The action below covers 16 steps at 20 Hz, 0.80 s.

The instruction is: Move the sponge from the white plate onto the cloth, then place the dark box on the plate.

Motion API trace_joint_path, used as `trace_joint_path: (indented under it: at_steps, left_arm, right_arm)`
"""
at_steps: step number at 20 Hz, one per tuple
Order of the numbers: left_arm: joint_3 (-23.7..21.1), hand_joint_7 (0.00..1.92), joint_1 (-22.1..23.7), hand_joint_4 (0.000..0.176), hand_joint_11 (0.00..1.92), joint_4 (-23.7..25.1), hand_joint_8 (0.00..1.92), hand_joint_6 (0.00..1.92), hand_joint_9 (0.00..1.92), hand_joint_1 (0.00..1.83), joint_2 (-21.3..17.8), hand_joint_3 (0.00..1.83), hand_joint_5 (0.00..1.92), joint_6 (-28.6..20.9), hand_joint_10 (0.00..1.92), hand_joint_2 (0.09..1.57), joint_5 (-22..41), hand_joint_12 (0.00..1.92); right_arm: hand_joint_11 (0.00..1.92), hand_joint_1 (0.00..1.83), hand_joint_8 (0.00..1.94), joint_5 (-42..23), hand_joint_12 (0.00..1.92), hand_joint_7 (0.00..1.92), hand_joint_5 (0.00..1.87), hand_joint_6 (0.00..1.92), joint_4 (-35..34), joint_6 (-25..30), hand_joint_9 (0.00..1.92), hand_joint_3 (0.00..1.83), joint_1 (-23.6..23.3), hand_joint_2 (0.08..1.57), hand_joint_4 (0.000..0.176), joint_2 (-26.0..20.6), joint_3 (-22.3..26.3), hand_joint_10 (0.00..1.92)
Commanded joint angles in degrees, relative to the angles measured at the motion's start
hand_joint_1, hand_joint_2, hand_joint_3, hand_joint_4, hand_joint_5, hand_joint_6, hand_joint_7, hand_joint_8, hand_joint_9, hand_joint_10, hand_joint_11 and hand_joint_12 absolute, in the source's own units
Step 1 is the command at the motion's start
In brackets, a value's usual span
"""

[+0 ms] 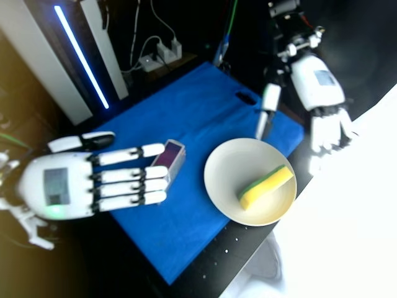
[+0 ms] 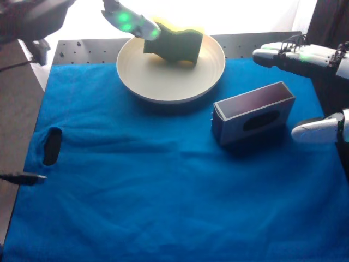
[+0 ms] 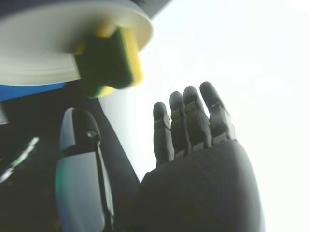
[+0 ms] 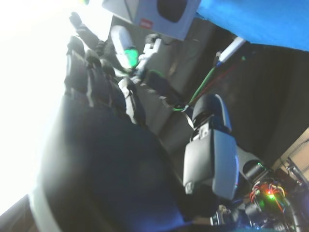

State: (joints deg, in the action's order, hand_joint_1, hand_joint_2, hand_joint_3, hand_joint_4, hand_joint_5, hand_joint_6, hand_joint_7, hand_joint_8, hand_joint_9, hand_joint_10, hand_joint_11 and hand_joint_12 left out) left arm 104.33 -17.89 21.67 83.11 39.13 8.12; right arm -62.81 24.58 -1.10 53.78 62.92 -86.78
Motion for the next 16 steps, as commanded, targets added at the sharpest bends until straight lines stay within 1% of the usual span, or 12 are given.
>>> trace_joint_path:
  at_steps: [1,2,4,5,6,7,10,11,12,13,14,16]
  left_arm:
    - [0.8,0.52,1.2,0.052,0.19,0.6,0.0,0.0,0.55,0.8,0.6,0.01,0.43,-0.1,0.01,1.0,3.0,0.84]
    - [1.7,0.53,1.4,0.059,0.18,1.6,0.0,0.0,0.57,0.78,1.6,0.0,0.43,-0.1,0.01,1.01,2.0,0.89]
    - [2.6,0.62,1.5,0.07,0.03,3.2,0.01,0.0,0.61,0.83,2.7,0.0,0.44,-0.1,0.01,0.99,0.9,1.12]
    - [2.7,0.59,1.5,0.081,0.0,3.7,0.0,0.0,0.57,0.81,2.9,0.0,0.41,-0.1,0.0,1.0,0.5,1.06]
    - [3.2,0.58,1.5,0.075,0.0,4.5,0.0,0.0,0.54,0.81,3.4,0.0,0.42,-0.1,0.0,1.01,0.1,0.99]
    - [3.9,0.55,1.5,0.094,0.01,5.2,0.0,0.0,0.55,0.8,4.1,0.0,0.4,-0.1,0.0,1.05,-0.5,1.11]
    - [6.8,0.62,1.2,0.1,0.03,6.2,0.0,0.0,0.6,0.85,6.4,0.0,0.43,0.0,0.01,1.11,-2.2,1.09]
    - [7.5,0.67,1.0,0.096,0.01,5.8,0.01,0.0,0.62,0.9,7.0,0.0,0.48,-0.1,0.01,1.09,-2.3,1.11]
    - [7.8,0.7,0.9,0.073,0.05,5.0,0.01,0.01,0.67,0.92,7.2,0.0,0.51,-0.1,0.02,1.09,-2.3,1.13]
    - [7.9,0.73,0.8,0.064,0.06,4.4,0.01,0.0,0.69,0.92,7.3,0.0,0.52,-0.1,0.02,1.1,-2.2,1.1]
    - [8.0,0.74,0.8,0.057,0.06,3.7,0.01,0.0,0.71,0.92,7.3,0.0,0.53,-0.1,0.02,1.1,-2.0,1.1]
    - [8.1,0.82,0.6,0.041,0.12,2.1,0.01,0.0,0.79,0.97,7.5,0.0,0.59,-0.1,0.03,1.1,-1.3,1.15]
  right_arm:
    - [0.0,0.6,0.0,-6.0,0.0,0.0,0.01,0.0,-2.7,0.4,0.0,0.0,-1.0,1.09,0.11,0.2,-0.3,0.0]
    - [0.0,0.58,0.0,-6.0,0.0,0.0,0.01,0.0,-2.2,0.4,0.0,0.0,-1.4,1.09,0.127,0.5,-0.5,0.0]
    - [0.03,0.51,0.0,-6.0,0.01,0.0,0.01,0.0,-1.4,0.5,0.0,0.0,-2.2,1.1,0.132,1.0,-0.9,0.0]
    - [0.02,0.48,0.0,-6.0,0.01,0.0,0.0,0.0,-1.2,0.6,0.0,0.0,-2.4,1.1,0.137,1.1,-0.9,0.0]
    - [0.03,0.49,0.0,-6.0,0.01,0.0,0.02,0.01,-1.1,0.6,0.0,0.0,-2.5,1.1,0.142,1.2,-0.9,0.0]
    - [0.03,0.5,0.0,-6.0,0.01,0.0,0.02,0.01,-1.1,0.7,0.0,0.0,-2.5,1.1,0.142,1.2,-1.0,0.0]
    - [0.04,0.53,0.01,-6.0,0.02,0.02,0.04,0.01,-0.8,0.7,0.0,0.0,-2.6,1.09,0.146,1.3,-1.0,0.0]
    - [0.05,0.55,0.01,-6.0,0.02,0.02,0.05,0.01,-0.7,0.7,0.0,0.0,-2.8,1.1,0.12,1.4,-1.0,0.0]
    - [0.04,0.55,0.0,-6.0,0.02,0.02,0.05,0.01,-0.7,0.7,0.0,0.0,-2.9,1.1,0.116,1.5,-1.0,0.0]
    - [0.04,0.56,0.01,-6.0,0.02,0.03,0.07,0.01,-0.7,0.7,0.0,0.0,-2.9,1.09,0.133,1.5,-1.0,0.0]
    - [0.05,0.55,0.01,-6.0,0.03,0.04,0.07,0.01,-0.7,0.7,0.01,0.0,-2.9,1.09,0.137,1.6,-1.0,0.0]
    - [0.04,0.57,0.01,-6.0,0.02,0.04,0.08,0.01,-0.7,0.7,0.01,0.0,-2.9,1.09,0.121,1.8,-1.0,0.0]
